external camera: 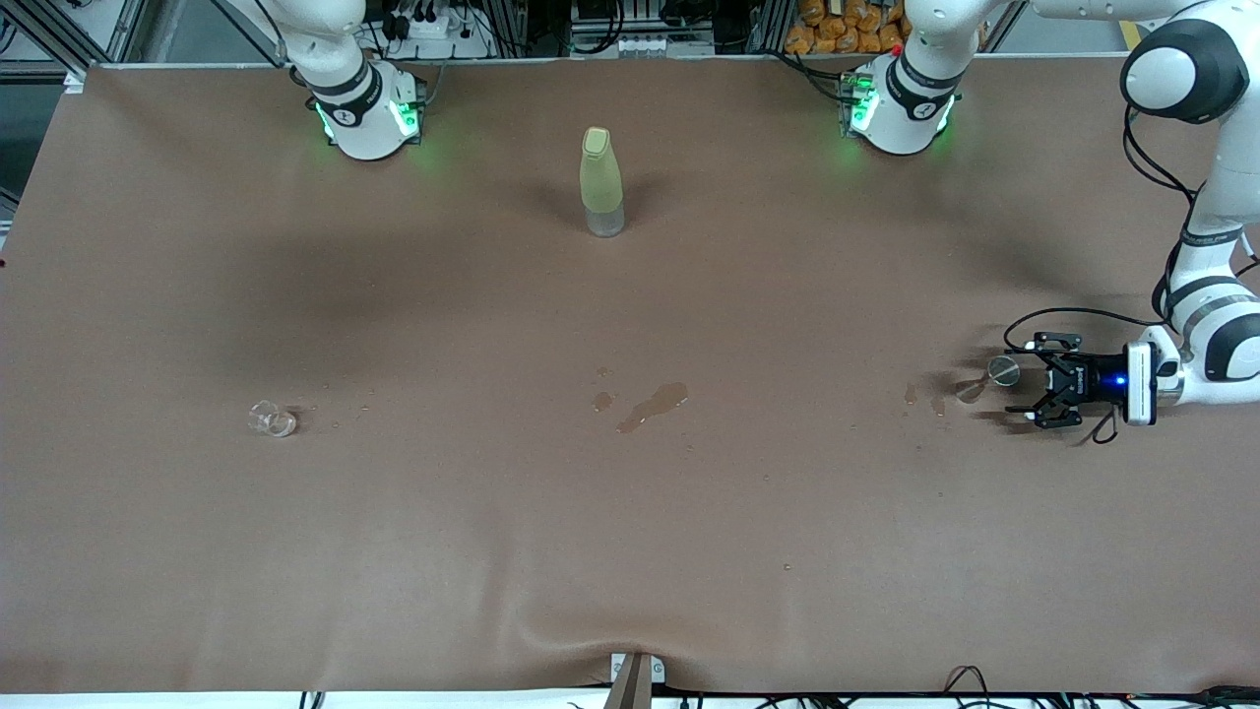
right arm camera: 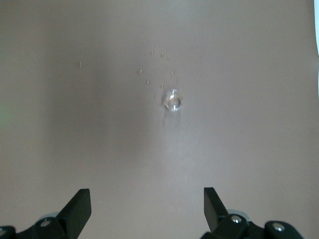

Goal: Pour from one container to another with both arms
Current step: 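Grasp the steel jigger with the left gripper while the right gripper reaches the beaker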

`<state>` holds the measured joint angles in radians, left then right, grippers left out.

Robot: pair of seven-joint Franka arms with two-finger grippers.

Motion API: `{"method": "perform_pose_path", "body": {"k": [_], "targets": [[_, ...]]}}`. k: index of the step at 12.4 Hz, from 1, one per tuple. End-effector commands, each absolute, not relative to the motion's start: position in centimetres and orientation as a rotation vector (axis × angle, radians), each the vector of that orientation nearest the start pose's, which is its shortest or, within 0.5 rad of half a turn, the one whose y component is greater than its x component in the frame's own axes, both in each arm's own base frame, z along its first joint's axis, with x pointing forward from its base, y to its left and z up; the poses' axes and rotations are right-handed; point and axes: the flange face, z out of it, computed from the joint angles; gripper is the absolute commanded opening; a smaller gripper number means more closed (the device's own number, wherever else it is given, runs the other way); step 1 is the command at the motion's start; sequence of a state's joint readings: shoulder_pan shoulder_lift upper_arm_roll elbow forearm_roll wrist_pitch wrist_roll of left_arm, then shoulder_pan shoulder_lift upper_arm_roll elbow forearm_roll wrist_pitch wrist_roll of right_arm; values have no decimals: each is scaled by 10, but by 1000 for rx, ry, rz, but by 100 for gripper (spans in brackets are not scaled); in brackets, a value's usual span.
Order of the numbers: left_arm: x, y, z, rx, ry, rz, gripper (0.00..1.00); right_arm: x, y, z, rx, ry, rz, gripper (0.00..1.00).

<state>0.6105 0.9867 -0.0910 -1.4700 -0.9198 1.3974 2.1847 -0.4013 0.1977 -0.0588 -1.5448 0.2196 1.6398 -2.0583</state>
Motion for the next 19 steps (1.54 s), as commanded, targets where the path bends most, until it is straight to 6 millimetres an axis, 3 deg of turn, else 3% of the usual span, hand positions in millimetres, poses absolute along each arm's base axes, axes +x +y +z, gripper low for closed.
{"method": "perform_pose_path", "body": {"k": [1,8,12,13,19], "targets": [[576,212,99,1424,-1103,869,100,572,-272,479,2354,2394,464,100],[580,196,92,1369,-1103,908,100,593,-282,361,2343,2523,865,100],[581,196,92,1367,-1112,913,68,595,-284,301,2310,2568,1055,100],[580,196,92,1366,-1112,913,55,594,-287,282,2302,2568,1114,100],[580,196,91,1340,-1156,953,56,579,-295,195,2253,2529,1468,100]]}}
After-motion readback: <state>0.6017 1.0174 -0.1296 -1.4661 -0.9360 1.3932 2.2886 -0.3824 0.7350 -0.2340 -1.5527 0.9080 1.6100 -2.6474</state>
